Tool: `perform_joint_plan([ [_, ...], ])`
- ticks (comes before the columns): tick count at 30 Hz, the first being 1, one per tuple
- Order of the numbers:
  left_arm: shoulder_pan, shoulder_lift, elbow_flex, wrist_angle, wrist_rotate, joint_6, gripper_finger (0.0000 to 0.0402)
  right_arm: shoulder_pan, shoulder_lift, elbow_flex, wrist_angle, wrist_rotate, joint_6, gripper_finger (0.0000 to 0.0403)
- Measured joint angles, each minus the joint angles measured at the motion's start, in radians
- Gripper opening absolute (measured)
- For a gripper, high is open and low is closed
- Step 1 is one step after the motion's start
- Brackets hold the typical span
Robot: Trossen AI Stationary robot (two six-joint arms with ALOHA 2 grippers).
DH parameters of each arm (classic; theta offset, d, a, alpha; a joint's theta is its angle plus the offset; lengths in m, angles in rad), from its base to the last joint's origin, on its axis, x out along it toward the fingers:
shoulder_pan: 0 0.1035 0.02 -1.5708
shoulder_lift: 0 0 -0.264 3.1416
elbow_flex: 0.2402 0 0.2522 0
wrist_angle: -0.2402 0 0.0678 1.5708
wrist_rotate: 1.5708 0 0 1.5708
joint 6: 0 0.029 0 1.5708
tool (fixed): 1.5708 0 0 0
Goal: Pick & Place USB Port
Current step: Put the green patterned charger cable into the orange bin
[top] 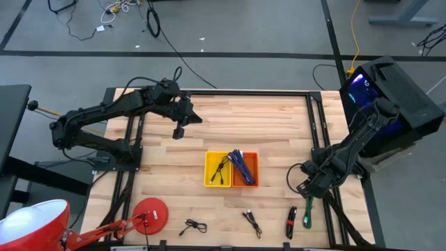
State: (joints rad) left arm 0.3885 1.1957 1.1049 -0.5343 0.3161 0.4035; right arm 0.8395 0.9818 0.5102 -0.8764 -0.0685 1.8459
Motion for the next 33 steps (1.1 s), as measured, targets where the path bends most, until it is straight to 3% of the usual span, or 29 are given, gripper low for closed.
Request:
perform_joint_plan([
  [7,0.000,0.000,0.000,-0.002,0.000,0.001,0.0032,0.000,0.079,-0.002,-0.012,-0.056,0.016,0.0137],
  [21,0.000,0.000,0.000,-0.004,0.000,0.012,0.0032,-0.001,0.156,-0.117,0.156,-0.108,0.013,0.0142],
  [24,0.000,0.001,0.000,-0.004,0.000,0.012,0.0032,0.000,0.156,-0.118,0.152,-0.097,-0.003,0.0112],
  [28,0.000,0.003,0.000,-0.003,0.000,0.012,0.0032,-0.001,0.157,-0.119,0.159,-0.149,-0.045,0.0020],
  [33,0.000,0.003,0.000,-0.001,0.000,0.018,0.0032,-0.009,0.147,-0.121,0.153,-0.182,-0.054,0.0005],
])
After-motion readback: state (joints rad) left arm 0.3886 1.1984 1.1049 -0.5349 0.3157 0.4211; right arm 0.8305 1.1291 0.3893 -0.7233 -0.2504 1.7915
